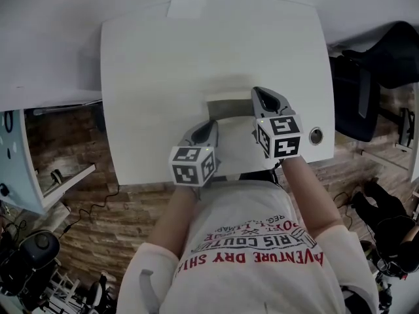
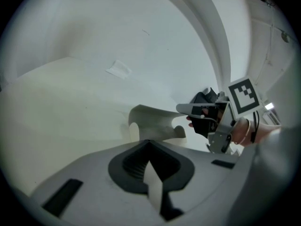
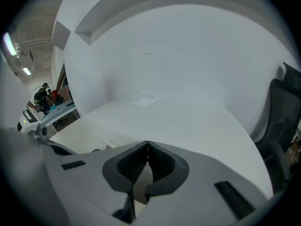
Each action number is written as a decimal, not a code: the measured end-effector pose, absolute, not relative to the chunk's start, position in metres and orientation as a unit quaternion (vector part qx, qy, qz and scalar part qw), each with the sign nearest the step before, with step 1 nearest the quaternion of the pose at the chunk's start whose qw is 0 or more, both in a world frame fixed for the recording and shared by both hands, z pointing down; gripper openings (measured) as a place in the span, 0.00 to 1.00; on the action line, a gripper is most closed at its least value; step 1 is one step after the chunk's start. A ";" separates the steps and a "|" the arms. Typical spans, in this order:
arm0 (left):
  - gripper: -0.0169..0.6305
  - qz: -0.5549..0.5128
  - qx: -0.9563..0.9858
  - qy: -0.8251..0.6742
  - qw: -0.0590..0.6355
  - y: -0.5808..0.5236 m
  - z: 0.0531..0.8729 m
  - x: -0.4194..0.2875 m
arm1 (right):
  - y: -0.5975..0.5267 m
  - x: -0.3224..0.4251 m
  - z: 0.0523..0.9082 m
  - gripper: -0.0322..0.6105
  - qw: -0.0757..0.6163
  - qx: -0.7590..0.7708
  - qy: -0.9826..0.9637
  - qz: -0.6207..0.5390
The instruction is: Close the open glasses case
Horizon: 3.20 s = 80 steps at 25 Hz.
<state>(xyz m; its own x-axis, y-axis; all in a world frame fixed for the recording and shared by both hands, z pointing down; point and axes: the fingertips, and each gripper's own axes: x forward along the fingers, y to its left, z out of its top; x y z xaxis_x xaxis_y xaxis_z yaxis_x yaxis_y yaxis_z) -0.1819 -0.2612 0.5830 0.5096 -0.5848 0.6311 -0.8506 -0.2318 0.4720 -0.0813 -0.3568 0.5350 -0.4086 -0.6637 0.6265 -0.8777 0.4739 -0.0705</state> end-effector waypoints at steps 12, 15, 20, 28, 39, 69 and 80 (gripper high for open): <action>0.02 0.162 0.767 -0.470 0.406 -0.261 0.582 -0.180 | -0.332 -0.075 0.546 0.07 0.264 0.481 -0.807 0.218; 0.02 0.161 0.764 -0.474 0.407 -0.261 0.581 -0.182 | -0.328 -0.074 0.546 0.07 0.255 0.484 -0.808 0.219; 0.02 0.162 0.763 -0.476 0.406 -0.255 0.579 -0.186 | -0.321 -0.073 0.547 0.07 0.235 0.497 -0.803 0.231; 0.02 0.173 0.767 -0.478 0.392 -0.251 0.582 -0.188 | -0.312 -0.072 0.551 0.07 0.215 0.513 -0.794 0.244; 0.02 0.178 0.777 -0.471 0.377 -0.245 0.579 -0.183 | -0.297 -0.071 0.565 0.07 0.239 0.509 -0.784 0.262; 0.02 0.082 0.855 -0.499 0.118 -0.279 0.366 -0.194 | -0.289 -0.089 0.376 0.07 0.096 0.513 -0.849 0.084; 0.02 0.058 0.853 -0.506 0.114 -0.287 0.353 -0.195 | -0.291 -0.098 0.369 0.07 0.113 0.492 -0.861 0.062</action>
<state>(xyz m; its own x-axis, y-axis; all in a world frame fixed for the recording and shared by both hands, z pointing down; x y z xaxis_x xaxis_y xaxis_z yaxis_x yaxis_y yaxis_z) -0.1952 -0.2866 0.3530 0.4816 -0.8498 0.2143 -0.8763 -0.4626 0.1348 -0.0975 -0.2909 0.3694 -0.4893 -0.8339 0.2553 -0.8617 0.5074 0.0055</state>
